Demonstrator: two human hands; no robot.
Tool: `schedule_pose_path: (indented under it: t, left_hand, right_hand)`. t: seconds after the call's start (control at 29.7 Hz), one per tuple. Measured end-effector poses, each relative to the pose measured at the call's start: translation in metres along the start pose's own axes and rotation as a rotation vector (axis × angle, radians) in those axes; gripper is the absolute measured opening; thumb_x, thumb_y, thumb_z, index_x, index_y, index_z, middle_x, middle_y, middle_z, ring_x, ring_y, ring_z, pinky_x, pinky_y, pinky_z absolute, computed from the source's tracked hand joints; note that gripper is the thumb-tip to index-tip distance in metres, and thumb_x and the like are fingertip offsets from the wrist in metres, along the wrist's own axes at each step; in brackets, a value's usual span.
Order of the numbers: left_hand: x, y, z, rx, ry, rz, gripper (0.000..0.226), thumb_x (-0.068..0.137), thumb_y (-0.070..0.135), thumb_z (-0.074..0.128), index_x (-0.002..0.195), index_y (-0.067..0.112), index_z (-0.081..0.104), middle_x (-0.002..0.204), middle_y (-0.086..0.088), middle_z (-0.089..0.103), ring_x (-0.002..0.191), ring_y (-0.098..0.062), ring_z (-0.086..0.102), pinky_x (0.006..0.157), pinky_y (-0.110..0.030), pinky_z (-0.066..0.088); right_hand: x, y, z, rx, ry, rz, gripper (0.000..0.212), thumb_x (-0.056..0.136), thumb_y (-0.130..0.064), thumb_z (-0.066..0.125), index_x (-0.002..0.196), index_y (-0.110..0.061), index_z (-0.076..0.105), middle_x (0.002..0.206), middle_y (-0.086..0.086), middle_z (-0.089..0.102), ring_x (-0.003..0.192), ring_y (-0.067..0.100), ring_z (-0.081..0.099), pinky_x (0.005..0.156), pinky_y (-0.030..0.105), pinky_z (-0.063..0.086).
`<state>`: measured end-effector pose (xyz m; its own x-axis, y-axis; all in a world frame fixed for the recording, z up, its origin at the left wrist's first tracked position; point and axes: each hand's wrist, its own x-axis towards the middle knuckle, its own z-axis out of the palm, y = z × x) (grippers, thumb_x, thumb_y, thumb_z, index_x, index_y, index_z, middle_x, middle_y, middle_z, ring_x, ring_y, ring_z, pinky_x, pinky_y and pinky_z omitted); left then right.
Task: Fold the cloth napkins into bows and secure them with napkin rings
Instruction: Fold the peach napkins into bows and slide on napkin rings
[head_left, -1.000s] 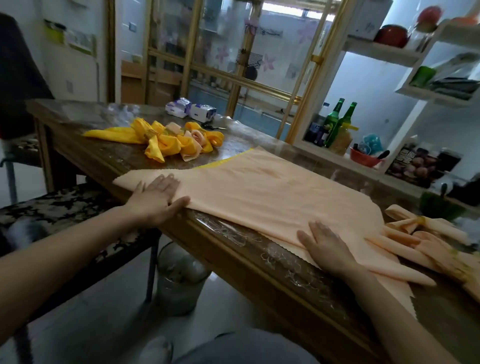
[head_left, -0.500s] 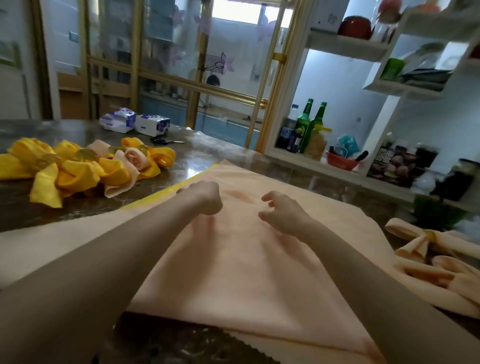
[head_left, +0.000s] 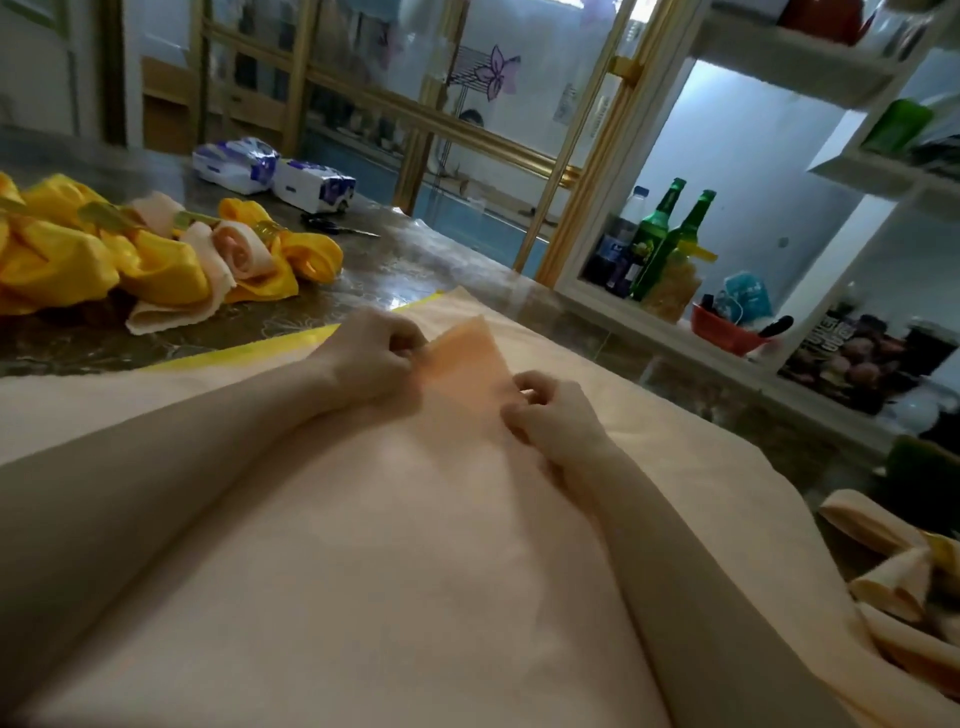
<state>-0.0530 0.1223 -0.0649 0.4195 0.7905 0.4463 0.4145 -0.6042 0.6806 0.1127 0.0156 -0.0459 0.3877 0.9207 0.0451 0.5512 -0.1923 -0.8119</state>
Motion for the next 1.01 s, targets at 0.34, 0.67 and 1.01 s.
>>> schedule_pose_path:
  t: [0.34, 0.67, 1.01]
  left_hand:
    - [-0.01, 0.013, 0.002, 0.204, -0.181, -0.151, 0.04, 0.07, 0.05, 0.054, 0.101, 0.029, 0.068, 0.109, 0.004, 0.062, 0.11, -0.016, 0.052, 0.099, -0.033, 0.035]
    - [-0.005, 0.013, 0.006, 0.355, -0.101, 0.069, 0.02, 0.093, 0.026, 0.052, 0.106, 0.017, 0.064, 0.117, -0.001, 0.059, 0.115, -0.02, 0.049, 0.094, -0.033, 0.03]
    - [-0.011, 0.014, 0.003, 0.309, -0.092, 0.103, 0.019, 0.081, 0.026, 0.063, 0.099, 0.024, 0.065, 0.104, 0.004, 0.063, 0.104, -0.018, 0.054, 0.084, -0.027, 0.036]
  right_hand:
    - [-0.005, 0.0, 0.008, -0.007, 0.089, 0.038, 0.033, 0.078, 0.007, 0.05, 0.069, -0.014, 0.074, 0.073, -0.009, 0.064, 0.08, 0.005, 0.055, 0.085, 0.023, 0.044]
    - [-0.009, -0.013, 0.009, -0.13, -0.08, -0.054, 0.048, 0.076, -0.025, 0.077, 0.116, -0.019, 0.052, 0.101, -0.003, 0.054, 0.082, 0.006, 0.054, 0.062, 0.01, 0.045]
    - [-0.001, -0.002, 0.028, -0.25, 0.183, -0.278, 0.014, 0.075, -0.011, 0.066, 0.072, -0.021, 0.058, 0.078, -0.003, 0.059, 0.081, 0.016, 0.054, 0.07, 0.026, 0.04]
